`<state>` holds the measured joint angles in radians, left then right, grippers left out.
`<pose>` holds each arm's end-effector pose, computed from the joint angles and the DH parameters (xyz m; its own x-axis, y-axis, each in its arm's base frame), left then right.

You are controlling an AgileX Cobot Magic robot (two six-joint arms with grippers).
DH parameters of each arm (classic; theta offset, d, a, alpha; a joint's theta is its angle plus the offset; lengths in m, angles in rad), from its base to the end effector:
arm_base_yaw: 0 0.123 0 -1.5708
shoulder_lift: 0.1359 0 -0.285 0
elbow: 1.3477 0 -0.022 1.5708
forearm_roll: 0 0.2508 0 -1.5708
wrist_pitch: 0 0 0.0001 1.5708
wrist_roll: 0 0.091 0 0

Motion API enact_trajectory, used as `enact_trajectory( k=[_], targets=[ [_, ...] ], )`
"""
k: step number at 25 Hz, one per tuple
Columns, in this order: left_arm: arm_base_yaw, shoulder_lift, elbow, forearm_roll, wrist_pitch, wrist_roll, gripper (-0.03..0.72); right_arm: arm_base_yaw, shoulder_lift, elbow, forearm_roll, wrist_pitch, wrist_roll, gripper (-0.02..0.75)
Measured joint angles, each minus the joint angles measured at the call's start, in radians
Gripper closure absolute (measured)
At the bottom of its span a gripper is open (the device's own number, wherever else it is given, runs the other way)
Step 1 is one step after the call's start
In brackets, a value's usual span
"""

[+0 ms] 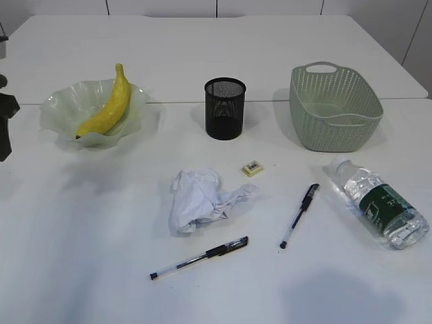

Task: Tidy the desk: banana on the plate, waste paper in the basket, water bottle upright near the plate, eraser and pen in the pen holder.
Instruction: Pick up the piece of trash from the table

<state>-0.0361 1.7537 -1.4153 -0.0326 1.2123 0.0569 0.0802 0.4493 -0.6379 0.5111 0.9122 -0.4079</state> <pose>0.3471 -0.0153 0.2622 -0.9908 0.0812 -0.1085 0.0845 0.9961 -0.0254 0.0653 0.0406 0.3246 -0.5049 -0.1120 -0.8559 -0.4389 0.8871 0.1429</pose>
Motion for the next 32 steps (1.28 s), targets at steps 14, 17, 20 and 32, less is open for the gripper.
enact_trajectory(
  k=[14, 17, 20, 32],
  targets=[
    [0.000, -0.336, 0.281, -0.043, -0.100, -0.011, 0.280, 0.000, 0.000, 0.000, 0.000, -0.012, -0.029, 0.183],
    [0.000, -0.412, 0.335, -0.043, -0.110, -0.011, 0.281, 0.000, 0.000, 0.000, 0.000, -0.014, -0.029, 0.183],
    [0.000, -0.472, 0.392, -0.044, -0.125, -0.011, 0.284, 0.000, 0.000, 0.000, 0.000, -0.026, -0.029, 0.183],
    [0.000, -0.519, 0.460, -0.044, -0.156, -0.011, 0.287, 0.000, 0.173, -0.087, 0.000, -0.054, -0.081, 0.183]
  ],
)
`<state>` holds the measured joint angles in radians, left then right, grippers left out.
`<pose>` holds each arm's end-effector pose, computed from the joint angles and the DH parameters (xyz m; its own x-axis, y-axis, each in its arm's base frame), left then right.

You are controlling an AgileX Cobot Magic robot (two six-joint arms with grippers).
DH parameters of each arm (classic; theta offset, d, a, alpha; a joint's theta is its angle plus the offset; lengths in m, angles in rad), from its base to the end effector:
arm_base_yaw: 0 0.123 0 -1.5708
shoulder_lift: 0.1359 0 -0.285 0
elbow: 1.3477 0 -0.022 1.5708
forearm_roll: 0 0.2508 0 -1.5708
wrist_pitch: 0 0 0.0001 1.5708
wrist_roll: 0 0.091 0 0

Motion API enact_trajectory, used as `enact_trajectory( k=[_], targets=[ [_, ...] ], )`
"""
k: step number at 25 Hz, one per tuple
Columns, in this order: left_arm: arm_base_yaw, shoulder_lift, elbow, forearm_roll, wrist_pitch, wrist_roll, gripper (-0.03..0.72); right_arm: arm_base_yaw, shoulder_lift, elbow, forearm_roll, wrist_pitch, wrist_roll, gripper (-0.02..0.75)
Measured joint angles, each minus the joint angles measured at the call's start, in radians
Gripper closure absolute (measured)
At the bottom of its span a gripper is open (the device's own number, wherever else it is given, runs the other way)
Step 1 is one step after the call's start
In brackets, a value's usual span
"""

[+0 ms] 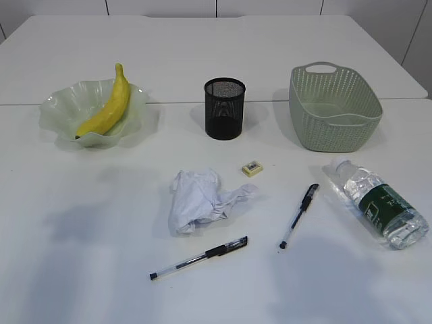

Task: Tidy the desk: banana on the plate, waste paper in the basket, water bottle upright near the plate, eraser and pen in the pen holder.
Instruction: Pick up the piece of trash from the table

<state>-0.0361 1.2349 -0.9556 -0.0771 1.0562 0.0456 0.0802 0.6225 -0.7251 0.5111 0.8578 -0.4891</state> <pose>0.2222 -0.0141 0.2899 -0.9470 0.0418 -0.3186 0.0645 0.9960 -0.0612 0.1019 0.0420 0.3401 -0.5055 -0.1684 -0.8462 -0.4524 0.8869 0.0938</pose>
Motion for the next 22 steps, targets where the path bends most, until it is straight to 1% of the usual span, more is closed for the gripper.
enact_trajectory(
  k=[8, 16, 22],
  targets=[
    [0.000, 0.000, 0.000, 0.000, -0.002, 0.000, 0.287, 0.000, 0.200, -0.067, -0.008, -0.011, -0.009, 0.183],
    [0.000, 0.000, 0.000, 0.000, -0.002, -0.002, 0.288, 0.000, 0.364, -0.069, -0.080, -0.015, -0.011, 0.183],
    [0.000, 0.000, 0.000, 0.000, -0.002, -0.002, 0.288, 0.000, 0.415, -0.074, -0.090, -0.021, -0.011, 0.183]
  ],
)
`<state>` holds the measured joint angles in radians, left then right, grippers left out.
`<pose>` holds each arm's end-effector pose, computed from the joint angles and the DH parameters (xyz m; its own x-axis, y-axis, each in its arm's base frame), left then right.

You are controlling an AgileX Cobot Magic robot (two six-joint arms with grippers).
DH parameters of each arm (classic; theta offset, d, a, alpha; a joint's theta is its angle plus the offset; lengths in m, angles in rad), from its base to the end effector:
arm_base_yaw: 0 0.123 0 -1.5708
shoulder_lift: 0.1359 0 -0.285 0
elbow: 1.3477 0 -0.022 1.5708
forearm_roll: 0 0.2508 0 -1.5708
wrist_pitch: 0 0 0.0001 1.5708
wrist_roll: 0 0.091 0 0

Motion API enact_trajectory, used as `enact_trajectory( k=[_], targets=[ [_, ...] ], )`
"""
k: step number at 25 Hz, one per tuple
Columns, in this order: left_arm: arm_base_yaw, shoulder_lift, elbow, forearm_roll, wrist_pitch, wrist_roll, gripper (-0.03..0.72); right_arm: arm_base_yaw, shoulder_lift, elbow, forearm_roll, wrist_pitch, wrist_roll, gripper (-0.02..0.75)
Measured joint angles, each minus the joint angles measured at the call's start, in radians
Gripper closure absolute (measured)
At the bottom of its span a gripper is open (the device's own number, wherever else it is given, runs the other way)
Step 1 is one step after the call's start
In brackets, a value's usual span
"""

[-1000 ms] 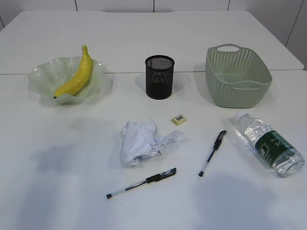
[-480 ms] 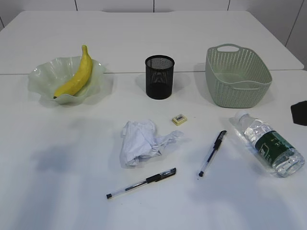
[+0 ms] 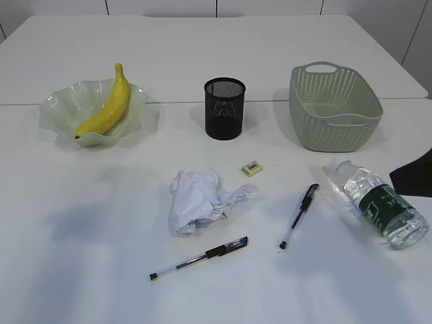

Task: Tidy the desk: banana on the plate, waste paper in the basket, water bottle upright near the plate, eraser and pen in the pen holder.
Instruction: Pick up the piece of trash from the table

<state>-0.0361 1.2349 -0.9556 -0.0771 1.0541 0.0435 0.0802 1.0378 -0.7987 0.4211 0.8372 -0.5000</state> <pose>0.2224 -0.0141 0.2900 -0.9464 0.0395 -0.3205 0.0625 0.9961 -0.0617 0.1890 0.0429 0.2994 -0.7369 -0.2572 -0.6252 -0.4156 0.9017 0.1189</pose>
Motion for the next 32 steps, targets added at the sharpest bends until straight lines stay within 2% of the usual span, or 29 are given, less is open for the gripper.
enact_trajectory(
  k=[7, 11, 28, 32],
  targets=[
    [0.000, 0.000, 0.000, -0.005, -0.011, 0.000, 0.288, 0.000, 0.000, -0.011, 0.030, -0.012, -0.001, 0.183],
    [0.000, -0.001, 0.000, -0.015, -0.019, 0.000, 0.291, 0.000, 0.007, -0.013, 0.085, -0.013, -0.010, 0.183],
    [0.000, -0.001, 0.000, -0.026, -0.023, 0.000, 0.308, 0.002, 0.204, -0.017, 0.440, -0.040, -0.380, 0.183],
    [0.000, -0.001, 0.000, -0.028, -0.023, 0.000, 0.309, 0.052, 0.251, -0.046, 0.460, -0.072, -0.431, 0.194]
  ],
)
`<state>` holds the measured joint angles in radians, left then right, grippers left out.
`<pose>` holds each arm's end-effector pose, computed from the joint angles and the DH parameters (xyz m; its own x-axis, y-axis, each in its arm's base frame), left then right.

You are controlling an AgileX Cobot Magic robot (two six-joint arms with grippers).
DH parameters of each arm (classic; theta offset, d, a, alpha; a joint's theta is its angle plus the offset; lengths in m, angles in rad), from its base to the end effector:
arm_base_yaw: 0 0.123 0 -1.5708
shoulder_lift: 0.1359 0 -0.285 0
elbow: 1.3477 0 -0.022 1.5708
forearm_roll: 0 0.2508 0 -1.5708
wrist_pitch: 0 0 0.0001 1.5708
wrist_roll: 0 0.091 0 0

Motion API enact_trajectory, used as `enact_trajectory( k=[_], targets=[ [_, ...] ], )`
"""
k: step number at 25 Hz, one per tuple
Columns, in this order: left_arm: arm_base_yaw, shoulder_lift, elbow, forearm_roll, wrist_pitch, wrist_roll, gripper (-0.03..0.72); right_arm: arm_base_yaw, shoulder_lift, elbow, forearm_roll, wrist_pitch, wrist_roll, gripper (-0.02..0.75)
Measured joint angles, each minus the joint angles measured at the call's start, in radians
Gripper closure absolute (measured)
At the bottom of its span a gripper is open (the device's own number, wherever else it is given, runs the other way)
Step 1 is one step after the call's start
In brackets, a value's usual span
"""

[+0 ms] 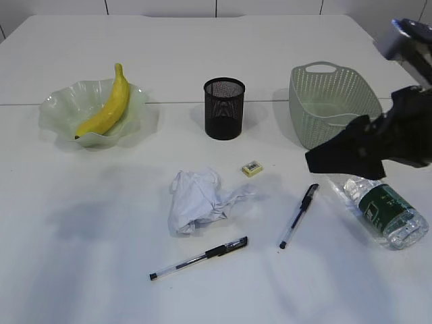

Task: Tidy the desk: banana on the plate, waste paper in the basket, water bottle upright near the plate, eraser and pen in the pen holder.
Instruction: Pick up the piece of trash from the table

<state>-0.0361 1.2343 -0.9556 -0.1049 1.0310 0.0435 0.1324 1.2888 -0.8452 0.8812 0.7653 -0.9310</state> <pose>0.2242 -0.0163 0.2910 -0.9392 0.0234 -0.3427 0.0569 0.9945 -0.0880 0.2400 0.0811 0.2776 -0.6695 -0.2689 -0.6924 -0.5933 0.7545 0.2806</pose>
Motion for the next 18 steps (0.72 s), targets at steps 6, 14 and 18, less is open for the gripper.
enact_trajectory(
  k=[6, 14, 18],
  targets=[
    [0.000, 0.000, 0.000, 0.000, 0.004, 0.000, 0.316, 0.135, 0.095, -0.056, 0.010, -0.092, -0.085, 0.202],
    [0.000, 0.000, 0.000, 0.010, 0.004, 0.000, 0.318, 0.328, 0.253, -0.108, 0.017, -0.209, -0.313, 0.203],
    [0.000, 0.000, 0.000, 0.016, 0.004, 0.000, 0.318, 0.384, 0.325, -0.111, 0.019, -0.265, -0.463, 0.203]
  ],
)
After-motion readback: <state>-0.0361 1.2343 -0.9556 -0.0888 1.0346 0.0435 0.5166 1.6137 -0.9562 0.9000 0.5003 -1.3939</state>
